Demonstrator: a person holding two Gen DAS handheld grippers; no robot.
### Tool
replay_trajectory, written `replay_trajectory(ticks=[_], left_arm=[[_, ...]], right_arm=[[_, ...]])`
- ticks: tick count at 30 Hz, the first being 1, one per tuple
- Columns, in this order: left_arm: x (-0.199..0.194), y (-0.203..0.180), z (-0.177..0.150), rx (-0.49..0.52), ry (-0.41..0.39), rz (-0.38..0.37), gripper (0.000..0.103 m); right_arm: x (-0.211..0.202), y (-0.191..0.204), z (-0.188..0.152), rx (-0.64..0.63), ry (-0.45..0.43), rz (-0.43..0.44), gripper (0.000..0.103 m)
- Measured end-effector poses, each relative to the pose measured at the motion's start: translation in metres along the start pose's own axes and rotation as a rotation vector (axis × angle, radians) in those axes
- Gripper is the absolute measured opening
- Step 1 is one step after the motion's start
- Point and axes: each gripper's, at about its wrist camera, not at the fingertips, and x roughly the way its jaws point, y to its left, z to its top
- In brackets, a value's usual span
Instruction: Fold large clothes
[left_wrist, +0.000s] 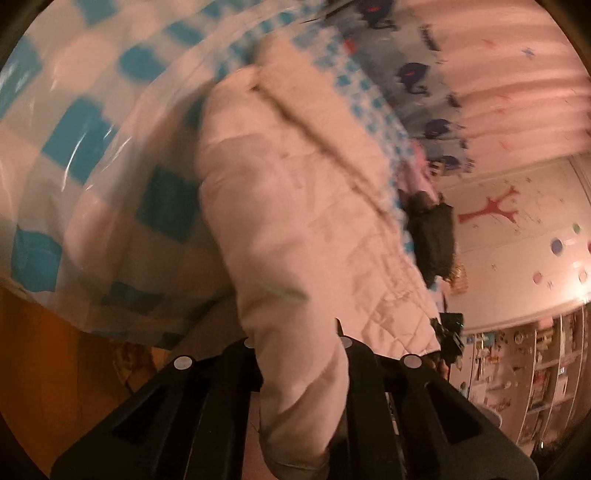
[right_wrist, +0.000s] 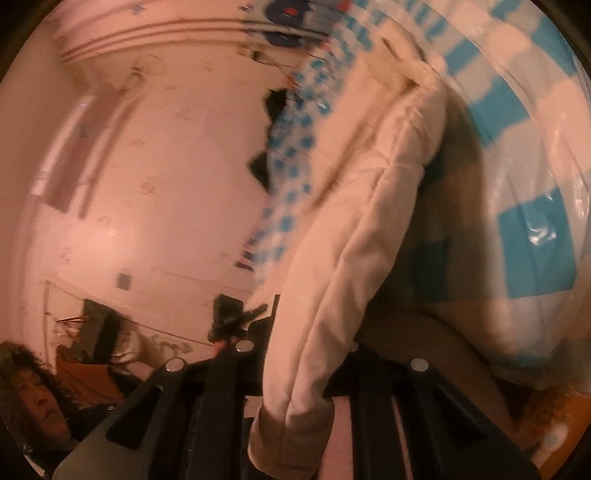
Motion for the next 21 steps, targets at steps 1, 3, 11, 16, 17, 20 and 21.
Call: replay_trajectory(ticks=[1,3,11,16,17,20,21], left_arm=[[-0.009,-0.012,-0.006,0.028,-0.003,-0.013,0.006],[-0.023,-0.024,-0.016,0.052,-0.003,-0.027,0.006],[-0.052,0.021,-0.077,-0.033,0.034,-0.066,0.007],[-0.022,0.072,-0.105,-0.112,0.081,-0.141,0.010],[-0.020,0.079,-0.108,-0.125,0.077,-0.173,0.011],[-0.020,0.090,-0.112,-0.146,0.073,-0.210,0.046],[-0.020,0.093,-0.111,-0.156,0.063,-0.198,0.071]], right_arm=[[-0.004,0.005,-0.002,-0.008,-0.009,0.017,0.014],[-0.020,0.015,-0.012,-0.024,-0.036,0.051,0.014],[-0.059,-0.003,-0.082,0.041,-0.087,0.100,0.014],[-0.047,-0.051,-0.112,0.168,-0.060,0.129,0.018],[-0.048,-0.056,-0.114,0.182,-0.055,0.129,0.024],[-0.056,-0.059,-0.118,0.189,-0.052,0.091,0.074],[-0.059,-0.057,-0.118,0.182,-0.057,0.079,0.074]])
